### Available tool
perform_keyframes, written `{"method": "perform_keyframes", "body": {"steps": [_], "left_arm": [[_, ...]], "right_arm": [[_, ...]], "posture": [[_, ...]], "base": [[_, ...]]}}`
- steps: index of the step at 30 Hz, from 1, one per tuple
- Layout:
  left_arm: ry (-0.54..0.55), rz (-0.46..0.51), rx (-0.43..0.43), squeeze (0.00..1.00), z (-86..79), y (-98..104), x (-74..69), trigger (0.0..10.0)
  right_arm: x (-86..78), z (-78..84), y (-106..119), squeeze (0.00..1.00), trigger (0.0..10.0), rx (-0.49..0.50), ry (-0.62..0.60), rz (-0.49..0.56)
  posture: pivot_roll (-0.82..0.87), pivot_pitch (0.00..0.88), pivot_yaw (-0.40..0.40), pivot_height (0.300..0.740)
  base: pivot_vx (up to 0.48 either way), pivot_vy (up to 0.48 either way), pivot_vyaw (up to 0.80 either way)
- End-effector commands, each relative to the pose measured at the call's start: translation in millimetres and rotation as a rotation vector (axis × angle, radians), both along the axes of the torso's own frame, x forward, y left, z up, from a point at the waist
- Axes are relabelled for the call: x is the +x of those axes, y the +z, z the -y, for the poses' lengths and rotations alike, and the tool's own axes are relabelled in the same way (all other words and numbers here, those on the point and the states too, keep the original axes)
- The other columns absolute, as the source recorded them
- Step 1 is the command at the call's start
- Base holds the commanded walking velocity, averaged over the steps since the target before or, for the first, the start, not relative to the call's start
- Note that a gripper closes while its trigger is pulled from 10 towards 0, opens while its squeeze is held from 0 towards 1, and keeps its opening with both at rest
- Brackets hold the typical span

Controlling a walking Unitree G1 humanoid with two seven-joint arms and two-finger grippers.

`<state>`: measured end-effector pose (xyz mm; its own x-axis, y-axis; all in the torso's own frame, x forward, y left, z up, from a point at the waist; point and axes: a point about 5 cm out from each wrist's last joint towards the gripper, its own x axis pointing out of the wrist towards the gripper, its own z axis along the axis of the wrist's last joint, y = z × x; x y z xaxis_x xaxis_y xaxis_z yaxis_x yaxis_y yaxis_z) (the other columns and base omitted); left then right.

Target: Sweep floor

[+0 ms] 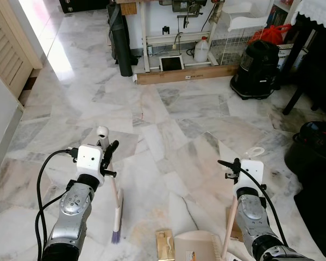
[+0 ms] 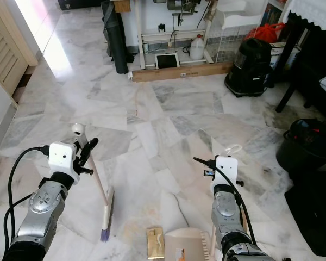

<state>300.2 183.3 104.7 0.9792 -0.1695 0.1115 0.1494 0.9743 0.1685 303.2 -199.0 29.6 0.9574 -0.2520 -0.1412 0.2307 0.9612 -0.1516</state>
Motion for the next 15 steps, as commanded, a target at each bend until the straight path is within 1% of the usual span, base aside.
{"method": "perform_keyframes", "body": {"steps": [1, 6, 7, 9, 10, 11, 12, 15], "left_arm": [[-0.005, 0.018, 0.009, 0.00, -2.0, 6.2, 0.3, 10.0], [-0.019, -0.001, 0.007, 0.00, 0.6, 3.6, 0.5, 10.0], [-0.022, -0.007, 0.006, 0.00, 1.3, 2.9, 0.8, 10.0], [-0.024, -0.012, 0.005, 0.00, 1.7, 2.5, 1.0, 10.0], [-0.025, -0.015, 0.005, 0.00, 2.0, 2.1, 1.1, 10.0], [-0.027, -0.020, 0.004, 0.00, 2.5, 1.5, 1.2, 10.0], [-0.028, -0.022, 0.003, 0.00, 2.7, 1.3, 1.3, 10.0], [-0.030, -0.026, 0.002, 0.00, 3.2, 0.7, 1.3, 10.0]], "right_arm": [[-7.0, -1.4, -13.2, 0.00, 10.0, 0.032, -0.013, -0.086], [-9.0, -4.3, -18.8, 0.00, 10.0, 0.037, 0.000, -0.135], [-9.3, -4.8, -19.5, 0.00, 10.0, 0.053, -0.002, -0.137], [-9.9, -4.0, -22.2, 0.00, 10.0, 0.041, -0.009, -0.175], [-10.1, -3.5, -23.2, 0.00, 10.0, 0.061, -0.021, -0.185], [-10.9, -2.5, -26.3, 0.00, 10.0, 0.087, -0.042, -0.222], [-11.2, -2.3, -27.6, 0.00, 10.0, 0.091, -0.047, -0.240], [-10.0, -2.9, -26.5, 0.00, 10.0, 0.111, -0.053, -0.233]], "posture": [[0.05, 0.092, 0.043, 0.740], [0.04, 0.092, 0.042, 0.740], [0.04, 0.092, 0.041, 0.740], [0.03, 0.091, 0.039, 0.740], [0.03, 0.090, 0.036, 0.740], [0.03, 0.089, 0.036, 0.740], [0.03, 0.089, 0.036, 0.740], [0.02, 0.088, 0.032, 0.740]], "base": [[0.000, 0.000, 0.00], [0.000, 0.000, 0.00], [0.000, 0.000, 0.00], [0.000, 0.000, 0.00], [0.000, 0.000, 0.00], [0.000, 0.000, 0.00], [0.000, 0.000, 0.00], [0.000, 0.000, 0.00]]}}
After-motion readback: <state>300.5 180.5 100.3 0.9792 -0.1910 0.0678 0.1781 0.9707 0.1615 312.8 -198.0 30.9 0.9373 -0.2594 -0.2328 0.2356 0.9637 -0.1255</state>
